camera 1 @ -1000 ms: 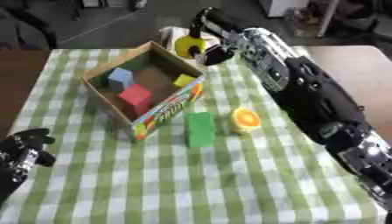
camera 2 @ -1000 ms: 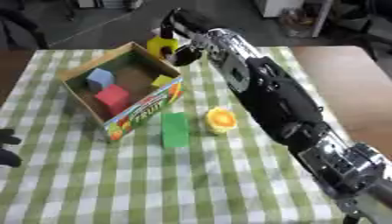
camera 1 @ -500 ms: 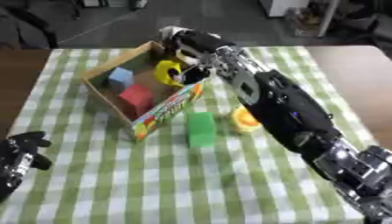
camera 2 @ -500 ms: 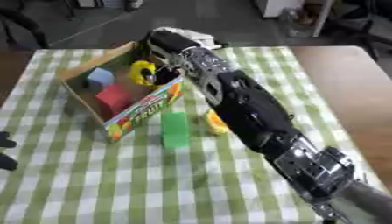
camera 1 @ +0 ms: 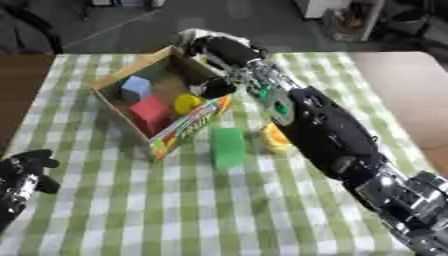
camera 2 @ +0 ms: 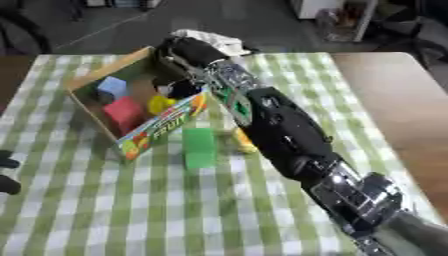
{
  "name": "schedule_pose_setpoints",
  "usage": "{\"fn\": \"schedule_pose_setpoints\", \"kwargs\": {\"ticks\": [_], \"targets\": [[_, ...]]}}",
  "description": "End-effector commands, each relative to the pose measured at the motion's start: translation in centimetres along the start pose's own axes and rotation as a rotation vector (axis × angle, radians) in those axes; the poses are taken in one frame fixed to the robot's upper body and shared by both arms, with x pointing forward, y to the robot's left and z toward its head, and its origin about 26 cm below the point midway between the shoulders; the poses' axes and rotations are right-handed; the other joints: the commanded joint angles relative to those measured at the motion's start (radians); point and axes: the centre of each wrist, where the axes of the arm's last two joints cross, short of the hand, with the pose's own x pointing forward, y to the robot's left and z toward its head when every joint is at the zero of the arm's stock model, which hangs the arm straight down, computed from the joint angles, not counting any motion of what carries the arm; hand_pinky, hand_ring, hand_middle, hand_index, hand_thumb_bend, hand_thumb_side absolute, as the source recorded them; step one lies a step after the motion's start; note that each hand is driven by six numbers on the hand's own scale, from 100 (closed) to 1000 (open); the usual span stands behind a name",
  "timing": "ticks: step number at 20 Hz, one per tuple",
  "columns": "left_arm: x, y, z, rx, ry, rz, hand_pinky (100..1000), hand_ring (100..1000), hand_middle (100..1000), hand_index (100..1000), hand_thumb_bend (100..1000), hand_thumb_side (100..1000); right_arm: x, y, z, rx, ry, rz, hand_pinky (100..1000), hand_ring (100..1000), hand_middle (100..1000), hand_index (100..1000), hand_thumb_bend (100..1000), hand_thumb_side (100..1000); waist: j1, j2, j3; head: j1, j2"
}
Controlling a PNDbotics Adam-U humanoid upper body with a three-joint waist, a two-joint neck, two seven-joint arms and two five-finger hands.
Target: Pick up objects on the table and place them in the box.
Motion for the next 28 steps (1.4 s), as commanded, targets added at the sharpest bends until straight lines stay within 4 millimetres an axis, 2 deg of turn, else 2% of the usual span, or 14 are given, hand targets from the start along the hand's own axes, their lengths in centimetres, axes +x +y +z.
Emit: {"fn": "schedule_pose_setpoints", "kwargs": {"ticks": [1, 3, 5, 8, 10, 13, 16, 17, 19, 23, 24, 28], "targets": [[0.6, 0.8, 0.1, 0.029, -0.012, -0.03, 586, 531, 649, 788, 100, 603, 0.8, -4.3, 2.2, 0.003, -0.092, 0.005, 756, 889, 835, 892, 132, 358, 0.001, -0.012, -0.012, 0.016, 0.005], [0.6, 1.0, 0.2, 0.042, -0.009, -0.036, 586, 530, 649, 788, 100, 602, 1.3, -5.5, 4.2, 0.048, -0.139, -0.001, 765, 904, 852, 901, 104, 363, -0.003, -0.013, -0.024, 0.025, 0.005], [0.5, 1.3, 0.3, 0.059, -0.005, -0.042, 587, 530, 649, 788, 100, 600, 1.5, -5.7, 6.2, 0.099, -0.168, -0.043, 766, 911, 852, 902, 100, 384, -0.003, -0.015, -0.039, 0.036, 0.005], [0.6, 1.7, 0.5, 0.09, -0.004, -0.052, 587, 530, 649, 788, 100, 596, 1.5, -5.2, 8.3, 0.173, -0.17, -0.085, 772, 920, 861, 909, 100, 400, -0.004, -0.015, -0.051, 0.044, 0.005], [0.6, 2.0, 0.7, 0.116, -0.003, -0.057, 587, 530, 648, 788, 100, 594, 1.5, -4.2, 8.9, 0.241, -0.171, -0.093, 783, 931, 882, 926, 108, 417, -0.003, -0.014, -0.055, 0.046, 0.005], [0.6, 2.2, 0.8, 0.142, 0.0, -0.061, 587, 529, 648, 788, 100, 593, 1.8, -2.7, 8.8, 0.371, -0.207, -0.061, 795, 939, 905, 945, 161, 444, 0.001, -0.013, -0.055, 0.045, 0.005], [0.6, 2.3, 0.9, 0.148, 0.001, -0.062, 587, 529, 648, 788, 100, 593, 1.9, -2.1, 8.6, 0.423, -0.227, -0.037, 795, 939, 905, 945, 161, 444, 0.003, -0.013, -0.056, 0.045, 0.005], [0.6, 2.2, 0.8, 0.146, 0.0, -0.06, 586, 529, 648, 789, 100, 593, 2.6, -1.2, 8.2, 0.48, -0.257, -0.014, 806, 947, 934, 972, 228, 522, 0.005, -0.013, -0.053, 0.042, 0.005], [0.5, 2.2, 0.8, 0.145, 0.002, -0.057, 586, 529, 648, 789, 100, 593, 3.2, 0.0, 7.3, 0.554, -0.281, 0.034, 807, 946, 939, 977, 245, 551, 0.008, -0.013, -0.053, 0.04, 0.005], [0.5, 2.2, 0.9, 0.146, 0.004, -0.056, 586, 529, 648, 788, 100, 593, 3.1, 1.2, 6.5, 0.581, -0.28, 0.073, 807, 945, 938, 978, 247, 554, 0.009, -0.014, -0.053, 0.038, 0.005], [0.5, 2.1, 0.8, 0.142, 0.003, -0.054, 586, 529, 648, 789, 100, 595, 2.9, 1.4, 6.1, 0.584, -0.253, 0.084, 805, 932, 942, 988, 293, 549, 0.01, -0.014, -0.053, 0.036, 0.005], [0.4, 1.9, 0.8, 0.132, 0.004, -0.048, 587, 528, 648, 789, 100, 596, 1.7, 3.9, 4.2, 0.568, -0.136, 0.148, 805, 927, 940, 990, 316, 531, 0.015, -0.015, -0.051, 0.032, 0.005]]}}
